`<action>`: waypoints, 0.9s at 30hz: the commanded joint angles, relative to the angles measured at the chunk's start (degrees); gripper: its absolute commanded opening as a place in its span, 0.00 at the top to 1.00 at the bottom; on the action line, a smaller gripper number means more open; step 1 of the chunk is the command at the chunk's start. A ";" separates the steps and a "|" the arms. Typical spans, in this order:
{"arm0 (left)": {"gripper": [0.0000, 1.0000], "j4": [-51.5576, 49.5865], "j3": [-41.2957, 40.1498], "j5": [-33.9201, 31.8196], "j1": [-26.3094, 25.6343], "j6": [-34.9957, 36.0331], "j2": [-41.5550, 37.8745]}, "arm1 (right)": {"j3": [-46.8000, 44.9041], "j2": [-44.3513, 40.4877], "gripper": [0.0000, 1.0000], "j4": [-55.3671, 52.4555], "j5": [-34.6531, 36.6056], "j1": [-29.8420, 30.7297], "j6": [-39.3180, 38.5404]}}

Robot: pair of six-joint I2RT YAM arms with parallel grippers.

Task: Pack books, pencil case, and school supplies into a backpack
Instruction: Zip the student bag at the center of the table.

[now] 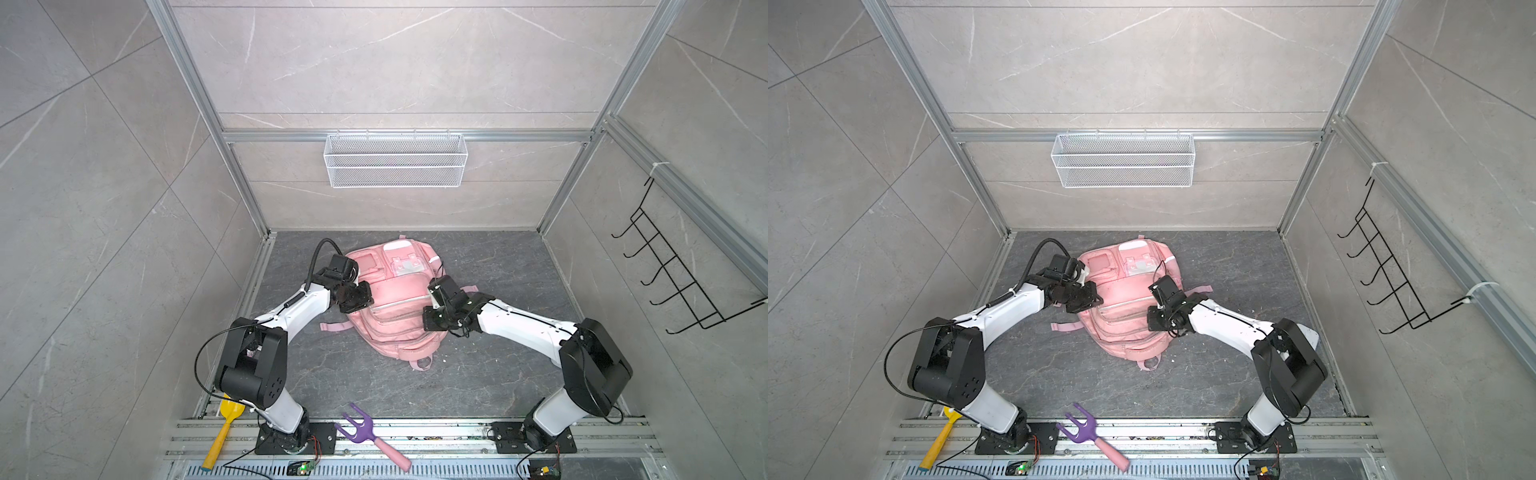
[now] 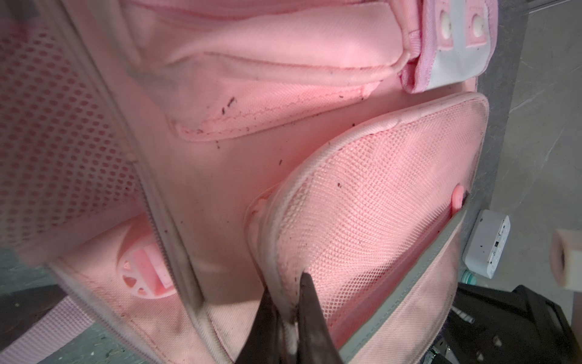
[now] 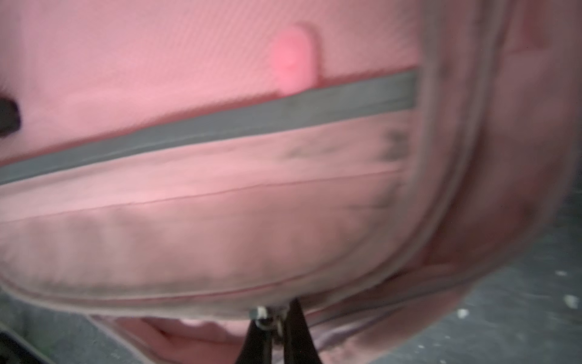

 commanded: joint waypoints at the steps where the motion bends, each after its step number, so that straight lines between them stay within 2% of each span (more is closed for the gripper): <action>1: 1.00 1.81 2.50 -3.12 2.09 1.40 0.99 | -0.68 -0.74 1.00 -6.55 4.77 -1.37 -2.02; 5: 1.00 2.24 3.30 -3.17 2.06 1.01 2.32 | 0.09 0.65 1.00 -5.27 1.31 -0.79 -1.16; 11: 1.00 1.73 6.89 -3.48 2.06 0.95 5.37 | 1.95 1.35 1.00 -5.15 1.44 3.19 -0.17; 19: 0.93 -2.42 18.89 -4.97 2.06 2.20 13.49 | 7.17 4.76 1.00 -3.99 0.63 11.74 2.88; 20: 0.90 -3.16 20.58 -5.40 2.06 2.26 14.36 | 8.01 5.58 1.00 -3.39 -0.05 12.60 3.44; 24: 0.62 -4.97 23.48 -6.01 2.06 2.58 14.31 | 12.50 9.25 1.00 -2.64 -1.89 15.09 4.04; 27: 0.55 -5.46 21.44 -7.06 2.08 2.74 10.65 | 15.18 11.21 1.00 -2.74 -2.35 15.97 3.81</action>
